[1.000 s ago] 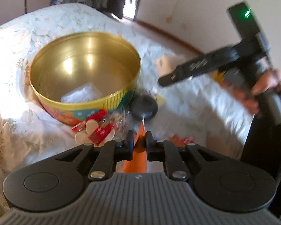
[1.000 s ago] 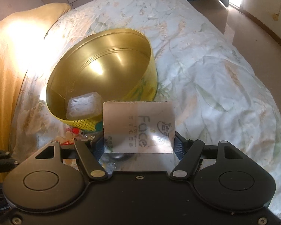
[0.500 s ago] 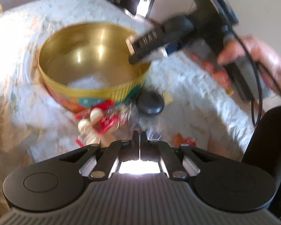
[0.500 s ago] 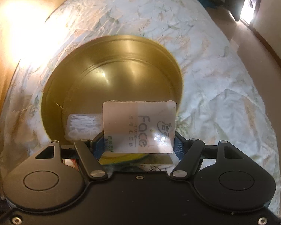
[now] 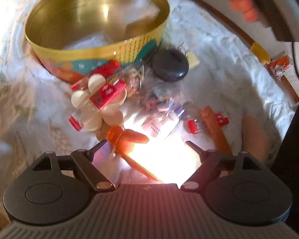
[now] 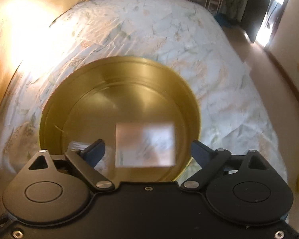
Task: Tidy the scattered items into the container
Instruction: 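Open the right gripper to drop the tissue pack into the tin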
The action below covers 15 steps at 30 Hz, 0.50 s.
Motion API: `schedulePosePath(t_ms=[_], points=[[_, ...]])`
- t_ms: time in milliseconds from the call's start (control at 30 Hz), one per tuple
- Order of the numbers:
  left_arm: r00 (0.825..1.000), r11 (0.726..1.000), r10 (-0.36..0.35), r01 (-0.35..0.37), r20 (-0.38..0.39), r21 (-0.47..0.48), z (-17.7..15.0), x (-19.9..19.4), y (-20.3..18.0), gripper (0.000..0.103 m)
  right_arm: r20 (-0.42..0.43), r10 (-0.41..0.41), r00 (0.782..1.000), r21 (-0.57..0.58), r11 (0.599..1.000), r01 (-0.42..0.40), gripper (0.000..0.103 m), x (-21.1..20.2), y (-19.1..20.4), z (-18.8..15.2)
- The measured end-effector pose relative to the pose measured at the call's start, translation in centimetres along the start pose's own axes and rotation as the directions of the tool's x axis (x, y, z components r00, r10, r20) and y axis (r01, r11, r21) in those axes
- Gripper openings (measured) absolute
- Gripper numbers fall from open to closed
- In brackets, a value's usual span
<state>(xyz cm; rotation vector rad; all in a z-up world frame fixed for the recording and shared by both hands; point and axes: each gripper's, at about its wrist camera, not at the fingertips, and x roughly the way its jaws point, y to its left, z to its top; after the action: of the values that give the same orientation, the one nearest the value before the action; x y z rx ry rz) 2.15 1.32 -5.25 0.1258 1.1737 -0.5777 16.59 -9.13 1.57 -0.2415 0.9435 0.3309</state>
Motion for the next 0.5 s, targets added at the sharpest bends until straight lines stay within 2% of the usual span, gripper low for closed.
schedulePosePath(t_ms=[133, 200, 267, 300, 333, 367, 433, 500], points=[[1.000, 0.999, -0.002, 0.002, -0.002, 0.042, 0.1, 0.2, 0.0, 0.090, 0.010, 0.039, 0.999, 0.026, 0.999, -0.039, 0.094, -1.3, -1.1, -1.0], [1.000, 0.991, 0.007, -0.009, 0.014, 0.132, -0.1, 0.0, -0.6, 0.093, 0.010, 0.058, 0.998, 0.040, 0.998, -0.058, 0.096, -2.2, -2.1, -2.0], [0.999, 0.959, 0.014, -0.022, 0.032, 0.282, -0.5, -0.2, -1.4, 0.098, 0.012, 0.080, 0.997, 0.043, 0.996, -0.080, 0.102, -3.3, -3.3, -3.5], [0.999, 0.930, 0.012, -0.026, 0.042, 0.365, -1.0, -0.3, -1.6, 0.103, 0.007, 0.093, 0.996, 0.040, 0.995, -0.094, 0.102, -3.7, -3.9, -4.3], [0.999, 0.912, 0.012, -0.028, 0.043, 0.409, -1.2, -0.2, -1.6, 0.103, -0.002, 0.109, 0.994, 0.034, 0.993, -0.109, 0.102, -4.0, -4.6, -5.3], [1.000, 0.902, 0.007, -0.017, 0.026, 0.431, -1.5, 0.0, -1.4, 0.103, -0.010, 0.115, 0.993, 0.033, 0.993, -0.115, 0.102, -4.3, -5.2, -6.1], [1.000, 0.910, -0.008, 0.018, -0.026, 0.414, -1.8, 0.7, -0.4, 0.103, -0.017, 0.114, 0.993, 0.044, 0.993, -0.113, 0.102, -4.7, -6.4, -7.8], [0.999, 0.916, 0.007, 0.010, -0.041, 0.401, -2.0, 1.1, 0.5, 0.103, -0.011, 0.104, 0.995, 0.069, 0.992, -0.103, 0.102, -5.0, -7.6, -9.3]])
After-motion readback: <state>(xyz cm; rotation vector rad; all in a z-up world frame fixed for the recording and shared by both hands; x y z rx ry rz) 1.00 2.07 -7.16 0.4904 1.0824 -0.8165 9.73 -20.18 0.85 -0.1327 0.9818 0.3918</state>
